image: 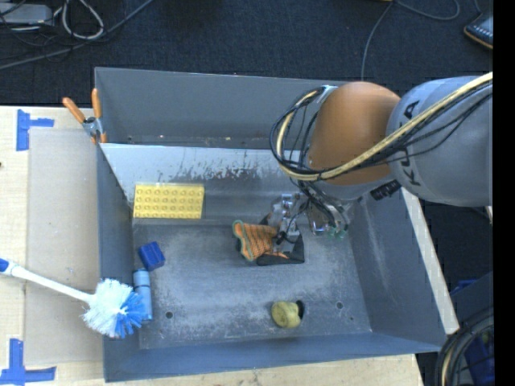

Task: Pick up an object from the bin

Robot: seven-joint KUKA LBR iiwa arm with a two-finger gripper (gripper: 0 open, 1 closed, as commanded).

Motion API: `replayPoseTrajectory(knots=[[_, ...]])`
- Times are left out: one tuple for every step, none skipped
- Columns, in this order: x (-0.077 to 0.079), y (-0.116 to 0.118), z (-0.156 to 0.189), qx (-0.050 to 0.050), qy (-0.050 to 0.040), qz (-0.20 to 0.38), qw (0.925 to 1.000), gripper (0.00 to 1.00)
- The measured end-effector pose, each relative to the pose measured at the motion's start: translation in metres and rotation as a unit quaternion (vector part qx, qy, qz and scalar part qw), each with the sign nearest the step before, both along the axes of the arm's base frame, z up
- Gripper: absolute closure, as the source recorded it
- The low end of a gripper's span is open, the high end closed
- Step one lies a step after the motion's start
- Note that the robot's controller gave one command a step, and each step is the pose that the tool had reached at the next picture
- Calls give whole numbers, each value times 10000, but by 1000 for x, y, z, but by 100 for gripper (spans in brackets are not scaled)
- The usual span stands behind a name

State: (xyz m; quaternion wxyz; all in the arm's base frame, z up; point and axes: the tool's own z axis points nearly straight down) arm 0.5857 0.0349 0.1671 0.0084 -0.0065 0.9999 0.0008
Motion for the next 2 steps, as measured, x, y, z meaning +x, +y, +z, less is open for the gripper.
replayPoseTrajectory(knots=[[-20, 12, -35, 4, 16, -162, 9999, 100], [-16, 14, -42, -19, 5, 1305, 9914, 100]])
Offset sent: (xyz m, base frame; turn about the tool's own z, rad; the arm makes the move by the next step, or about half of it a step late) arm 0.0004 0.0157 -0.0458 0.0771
